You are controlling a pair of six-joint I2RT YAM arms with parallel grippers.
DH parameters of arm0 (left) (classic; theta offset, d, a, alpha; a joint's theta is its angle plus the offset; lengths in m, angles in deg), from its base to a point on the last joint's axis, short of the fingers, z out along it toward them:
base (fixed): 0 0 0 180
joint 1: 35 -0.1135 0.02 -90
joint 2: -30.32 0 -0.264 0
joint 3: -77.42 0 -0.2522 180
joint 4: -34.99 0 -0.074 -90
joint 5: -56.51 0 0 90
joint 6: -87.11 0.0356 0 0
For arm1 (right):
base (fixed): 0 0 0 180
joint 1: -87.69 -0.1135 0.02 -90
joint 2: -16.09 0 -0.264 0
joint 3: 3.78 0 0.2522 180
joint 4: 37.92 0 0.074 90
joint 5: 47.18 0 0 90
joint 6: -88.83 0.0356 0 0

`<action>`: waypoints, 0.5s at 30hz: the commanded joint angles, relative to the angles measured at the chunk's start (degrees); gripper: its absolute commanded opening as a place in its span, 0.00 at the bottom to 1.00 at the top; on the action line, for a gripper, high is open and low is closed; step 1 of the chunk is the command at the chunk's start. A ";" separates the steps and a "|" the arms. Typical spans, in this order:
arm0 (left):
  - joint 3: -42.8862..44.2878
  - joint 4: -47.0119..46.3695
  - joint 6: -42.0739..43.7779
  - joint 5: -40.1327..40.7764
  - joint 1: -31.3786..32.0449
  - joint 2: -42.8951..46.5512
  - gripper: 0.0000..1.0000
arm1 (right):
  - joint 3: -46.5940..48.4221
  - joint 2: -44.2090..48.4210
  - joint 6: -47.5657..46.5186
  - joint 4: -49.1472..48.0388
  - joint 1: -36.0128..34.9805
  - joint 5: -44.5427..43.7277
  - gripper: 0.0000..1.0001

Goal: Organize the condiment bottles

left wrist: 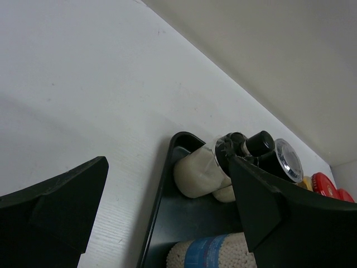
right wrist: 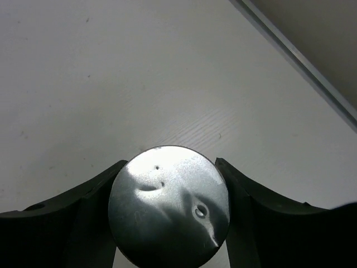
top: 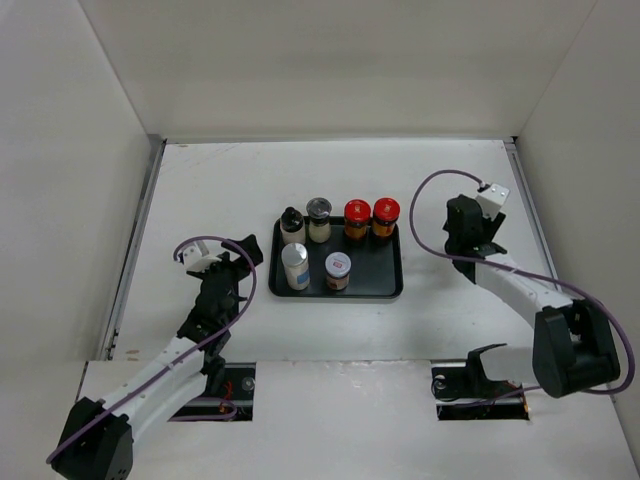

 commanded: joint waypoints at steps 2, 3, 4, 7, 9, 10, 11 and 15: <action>0.02 -3.06 0.25 0.29 -0.41 -0.39 0.93 | -0.08 9.78 -2.40 -4.69 -5.90 -3.97 0.50; 0.02 -3.06 0.25 0.29 -0.41 -0.74 0.94 | -0.52 12.33 -3.55 -4.17 -8.71 -5.11 0.50; 0.20 -3.06 0.25 0.37 -0.50 -1.00 0.97 | -0.96 14.88 -4.61 -3.29 -11.95 -5.99 0.50; 0.46 -3.50 0.25 1.60 -0.50 -2.06 1.00 | -1.58 20.17 -3.49 1.01 -22.93 -6.27 0.50; 0.37 -4.55 0.25 2.92 -0.50 -2.76 1.00 | -1.58 20.44 -1.64 2.60 -29.01 -6.26 0.50; 0.29 -4.90 0.34 3.62 -0.42 -2.94 1.00 | -1.41 19.66 -1.02 2.78 -31.73 -6.00 0.50; 0.37 -4.99 0.51 4.06 -0.41 -2.94 1.00 | -1.23 18.26 -0.75 2.09 -34.37 -5.83 0.51; 1.69 -3.85 0.78 4.77 -0.59 -2.06 1.00 | -1.93 12.72 -1.01 -5.55 -37.21 -2.15 0.51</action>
